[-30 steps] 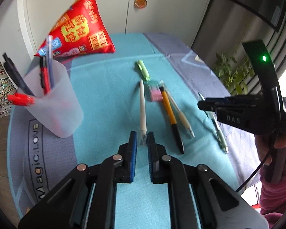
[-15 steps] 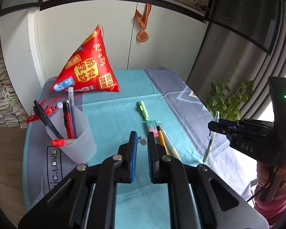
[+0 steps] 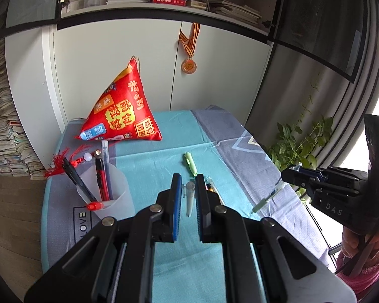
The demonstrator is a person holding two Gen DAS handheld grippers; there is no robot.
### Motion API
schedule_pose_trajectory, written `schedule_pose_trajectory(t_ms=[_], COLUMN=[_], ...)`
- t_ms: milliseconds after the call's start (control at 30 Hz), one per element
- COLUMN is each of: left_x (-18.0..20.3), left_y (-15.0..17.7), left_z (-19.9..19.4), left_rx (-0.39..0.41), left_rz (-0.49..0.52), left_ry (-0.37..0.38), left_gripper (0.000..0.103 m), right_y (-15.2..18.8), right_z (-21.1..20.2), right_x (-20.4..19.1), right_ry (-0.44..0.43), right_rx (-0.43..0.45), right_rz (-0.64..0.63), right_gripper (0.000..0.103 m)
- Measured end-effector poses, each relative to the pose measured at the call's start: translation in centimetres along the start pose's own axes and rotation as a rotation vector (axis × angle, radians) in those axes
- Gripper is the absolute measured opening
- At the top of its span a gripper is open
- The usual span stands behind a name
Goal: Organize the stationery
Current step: 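Drop the white pen into the white cup with the left tool while the right tool lifts the clear pen, then lower the clear green-grip pen into the white cup and open the right tool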
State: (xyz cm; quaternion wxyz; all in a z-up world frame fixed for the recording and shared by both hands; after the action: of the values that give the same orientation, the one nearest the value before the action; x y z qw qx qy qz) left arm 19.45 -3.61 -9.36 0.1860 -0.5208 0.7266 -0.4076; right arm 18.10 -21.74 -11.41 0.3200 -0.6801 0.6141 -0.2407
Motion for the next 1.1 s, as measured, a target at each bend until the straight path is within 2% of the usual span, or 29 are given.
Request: schedule_pose_trajectory(t_ms=[200,433,667,767,1100], left_x=[-0.9,-3.3,-5.7,-6.6,-9.6], left_y=[-1.7,-4.6,-5.8,-5.4,-3.4], left_z=[-1.8,-5.4,-8.5,-8.4,-5.5], left_rx=[0.048,0.154,0.23,0.226,0.14], left_rz=[-0.004,-0.014,-0.03,-0.038,-0.089], left_ry=[-0.029,-0.12,-0.209,-0.234,-0.287], left_gripper=[0.009,0.009,0.009,0.009,0.009], right_y=[-0.1,-0.3,-0.7,-0.8,-1.7], right_z=[-0.5,-1.0,-1.1,-1.1,-2.2], right_x=[-0.6,-1.4,-2.4,-2.9,-4.5], right_ry=[-0.007,-0.023,-0.045,-0.053,-0.064], right_rx=[0.01,0.024,0.034,0.036,0.067], right_rz=[-0.007,-0.019,-0.031,-0.038,-0.063], right_gripper=[0.012,0.012,0.012,0.012,0.012])
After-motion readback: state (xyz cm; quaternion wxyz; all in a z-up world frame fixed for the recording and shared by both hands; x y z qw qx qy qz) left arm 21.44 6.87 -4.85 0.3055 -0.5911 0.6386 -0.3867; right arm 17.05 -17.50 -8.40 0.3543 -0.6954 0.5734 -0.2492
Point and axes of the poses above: each gripper's, at about its wrist camera, not at the fingertips, and z roughly the way its jaws point, x to its right, y to its underside, the point moved 6 cm from there along z, roughly the way its jaws point, and after that the axes turned 1 degree about x, right-handed, at the moved point
